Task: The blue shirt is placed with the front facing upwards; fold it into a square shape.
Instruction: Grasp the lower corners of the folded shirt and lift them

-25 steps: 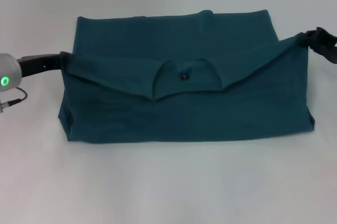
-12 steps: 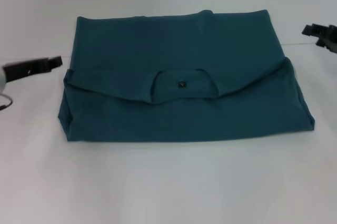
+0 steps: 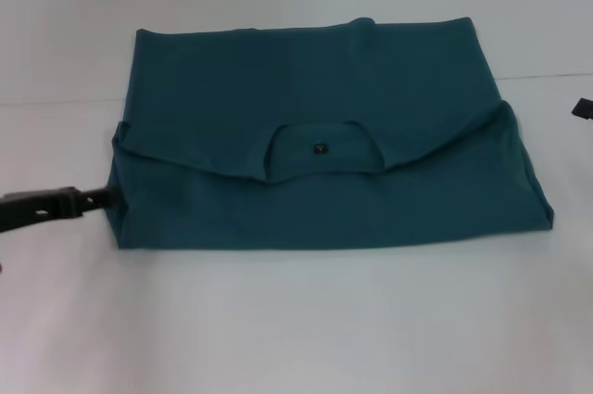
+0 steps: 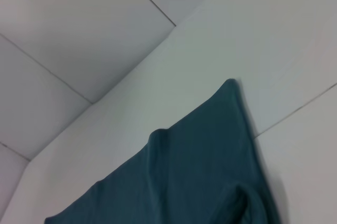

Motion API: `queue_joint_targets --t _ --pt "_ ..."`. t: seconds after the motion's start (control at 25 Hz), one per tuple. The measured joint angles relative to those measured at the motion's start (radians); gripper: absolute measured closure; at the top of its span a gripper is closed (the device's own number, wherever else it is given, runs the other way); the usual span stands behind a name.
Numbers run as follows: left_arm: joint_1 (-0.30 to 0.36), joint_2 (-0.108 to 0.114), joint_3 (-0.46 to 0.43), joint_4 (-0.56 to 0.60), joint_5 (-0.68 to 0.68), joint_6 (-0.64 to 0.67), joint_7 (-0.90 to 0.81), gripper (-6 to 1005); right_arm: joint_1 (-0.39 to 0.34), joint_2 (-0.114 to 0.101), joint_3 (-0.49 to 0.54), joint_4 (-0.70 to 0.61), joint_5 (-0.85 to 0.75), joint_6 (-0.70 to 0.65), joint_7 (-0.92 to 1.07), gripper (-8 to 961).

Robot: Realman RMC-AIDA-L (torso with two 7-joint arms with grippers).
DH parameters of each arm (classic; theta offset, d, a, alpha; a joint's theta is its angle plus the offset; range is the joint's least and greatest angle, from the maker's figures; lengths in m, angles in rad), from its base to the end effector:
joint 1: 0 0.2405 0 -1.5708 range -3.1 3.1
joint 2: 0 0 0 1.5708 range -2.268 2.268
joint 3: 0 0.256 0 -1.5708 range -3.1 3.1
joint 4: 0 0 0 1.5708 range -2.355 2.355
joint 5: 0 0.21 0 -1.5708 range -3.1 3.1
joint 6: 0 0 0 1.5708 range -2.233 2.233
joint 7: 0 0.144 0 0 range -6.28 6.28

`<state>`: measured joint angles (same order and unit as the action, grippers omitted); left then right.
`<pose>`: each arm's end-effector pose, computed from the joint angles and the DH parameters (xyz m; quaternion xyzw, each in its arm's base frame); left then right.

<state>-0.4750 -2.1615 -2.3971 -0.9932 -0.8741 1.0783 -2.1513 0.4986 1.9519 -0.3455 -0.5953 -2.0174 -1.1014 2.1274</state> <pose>-0.2965 0.3766 0.0357 -0.7948 -0.4854 -0.1464 0.3336 0.3706 0.3677 0.1072 -0.6212 0.6155 0.3327 0.3529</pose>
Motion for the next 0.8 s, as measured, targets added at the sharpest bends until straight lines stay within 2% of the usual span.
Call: queue_joint_targets --t 0.04,0.16,0.32,0.8 --pt "0.001 0.0 0.015 0.001 0.0 0.012 -0.004 341 -0.003 0.0 -0.001 0.0 0.0 -0.008 0.0 94" --pt "0.001 0.001 0.076 0.015 0.012 -0.005 -0.006 276 -0.005 -0.002 -0.003 0.0 -0.004 -0.017 -0.001 94" --pt "-0.012 -0.001 0.1 0.052 0.022 -0.031 -0.008 221 -0.002 0.0 -0.004 0.001 -0.006 -0.019 -0.002 94" --pt "-0.023 0.0 0.14 0.128 0.049 -0.112 -0.006 224 0.002 0.004 -0.04 0.011 -0.006 -0.022 -0.004 94"
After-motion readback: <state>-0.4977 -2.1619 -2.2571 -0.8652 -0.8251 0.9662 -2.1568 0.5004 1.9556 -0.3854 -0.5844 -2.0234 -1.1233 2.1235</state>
